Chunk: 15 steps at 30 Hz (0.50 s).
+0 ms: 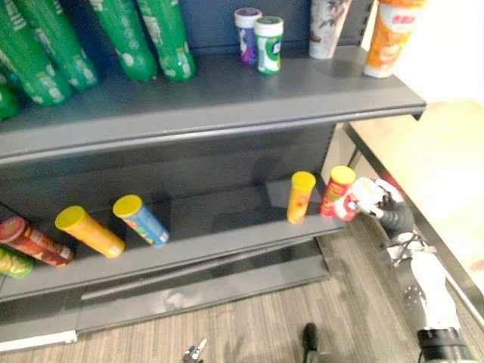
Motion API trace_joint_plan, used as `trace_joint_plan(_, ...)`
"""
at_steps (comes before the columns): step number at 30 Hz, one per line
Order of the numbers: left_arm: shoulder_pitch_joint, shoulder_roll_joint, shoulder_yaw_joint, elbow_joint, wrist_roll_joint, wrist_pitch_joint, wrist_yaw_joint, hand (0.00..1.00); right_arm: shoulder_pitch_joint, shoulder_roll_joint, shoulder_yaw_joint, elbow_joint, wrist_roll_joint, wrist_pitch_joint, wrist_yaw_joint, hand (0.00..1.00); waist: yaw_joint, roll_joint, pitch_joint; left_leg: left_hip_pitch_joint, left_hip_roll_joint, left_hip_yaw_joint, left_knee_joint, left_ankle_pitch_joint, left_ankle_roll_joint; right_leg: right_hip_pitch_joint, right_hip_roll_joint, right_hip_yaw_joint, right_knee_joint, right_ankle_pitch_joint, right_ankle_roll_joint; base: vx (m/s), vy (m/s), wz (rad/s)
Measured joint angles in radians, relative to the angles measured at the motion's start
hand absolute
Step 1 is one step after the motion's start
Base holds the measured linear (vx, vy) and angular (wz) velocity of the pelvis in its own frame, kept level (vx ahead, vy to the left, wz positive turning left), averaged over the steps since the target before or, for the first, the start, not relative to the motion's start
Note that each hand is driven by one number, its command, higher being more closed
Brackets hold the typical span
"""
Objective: Put the gum and the chips on the shelf.
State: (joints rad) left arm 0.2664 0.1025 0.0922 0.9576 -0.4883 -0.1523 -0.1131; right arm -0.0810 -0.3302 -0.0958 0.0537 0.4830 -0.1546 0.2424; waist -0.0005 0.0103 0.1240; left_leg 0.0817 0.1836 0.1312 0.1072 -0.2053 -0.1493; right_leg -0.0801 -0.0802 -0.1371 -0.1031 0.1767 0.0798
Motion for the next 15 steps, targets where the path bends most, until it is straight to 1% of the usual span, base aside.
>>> trace_joint_plan(2, 0.000, 0.000, 0.000, 0.000, 0.001, 0.000, 0.002, 0.00, 0.000, 0.000, 0.002, 0.000, 0.000, 0.000, 0.000, 1.00, 0.001, 0.000, 0.000, 0.000, 0.000, 0.000, 0.000, 0.000, 0.000, 0.000, 0.000, -0.001, 0.000, 0.000, 0.000, 0.00, 0.000, 0.00)
trace_joint_plan(5, 0.000, 0.000, 0.002, 0.000, 0.030, -0.003, 0.029, 0.00, 0.000, 0.000, 0.010, 0.000, -0.002, 0.004, 0.006, 1.00, 0.003, 0.000, 0.000, 0.004, 0.002, 0.000, -0.002, 0.000, 0.000, 0.004, 0.000, -0.004, -0.002, 0.000, 0.000, 0.00, 0.000, 0.00)
trace_joint_plan(8, 0.003, 0.000, 0.002, 0.000, 0.041, -0.009, 0.043, 0.00, -0.001, 0.000, 0.029, 0.000, -0.003, 0.018, 0.011, 1.00, 0.004, 0.000, -0.004, 0.014, 0.005, -0.001, -0.010, 0.002, 0.001, 0.014, -0.001, -0.010, -0.004, 0.000, 0.000, 0.00, 0.000, 0.03)
trace_joint_plan(10, 0.003, 0.000, 0.006, 0.000, 0.068, -0.020, 0.067, 0.00, -0.005, 0.000, 0.047, 0.000, -0.007, 0.021, 0.034, 1.00, 0.007, -0.004, -0.007, 0.021, 0.003, -0.002, -0.030, 0.014, 0.001, 0.015, -0.005, -0.018, -0.010, -0.001, 0.001, 0.00, -0.006, 0.06)
trace_joint_plan(12, 0.004, 0.000, 0.014, 0.000, 0.079, -0.022, 0.075, 0.00, -0.016, -0.001, 0.068, 0.000, -0.018, 0.024, 0.052, 1.00, 0.009, -0.005, -0.007, 0.026, 0.004, -0.003, -0.039, 0.020, 0.000, 0.016, -0.004, -0.023, -0.010, -0.006, 0.004, 0.01, -0.015, 0.04)
trace_joint_plan(14, 0.003, 0.000, 0.015, 0.000, 0.080, -0.023, 0.080, 0.00, -0.031, -0.001, 0.080, 0.000, -0.038, 0.033, 0.071, 1.00, 0.012, -0.004, -0.008, 0.026, 0.006, -0.003, -0.039, 0.023, -0.002, 0.016, -0.004, -0.028, -0.011, -0.007, 0.003, 0.01, -0.014, 0.04)
trace_joint_plan(15, 0.003, 0.000, 0.015, 0.000, 0.082, -0.023, 0.086, 0.00, -0.041, -0.001, 0.087, 0.000, -0.044, 0.045, 0.075, 1.00, 0.018, -0.004, -0.008, 0.026, 0.008, -0.003, -0.040, 0.024, -0.003, 0.016, -0.004, -0.031, -0.011, -0.008, 0.002, 0.00, -0.013, 0.04)
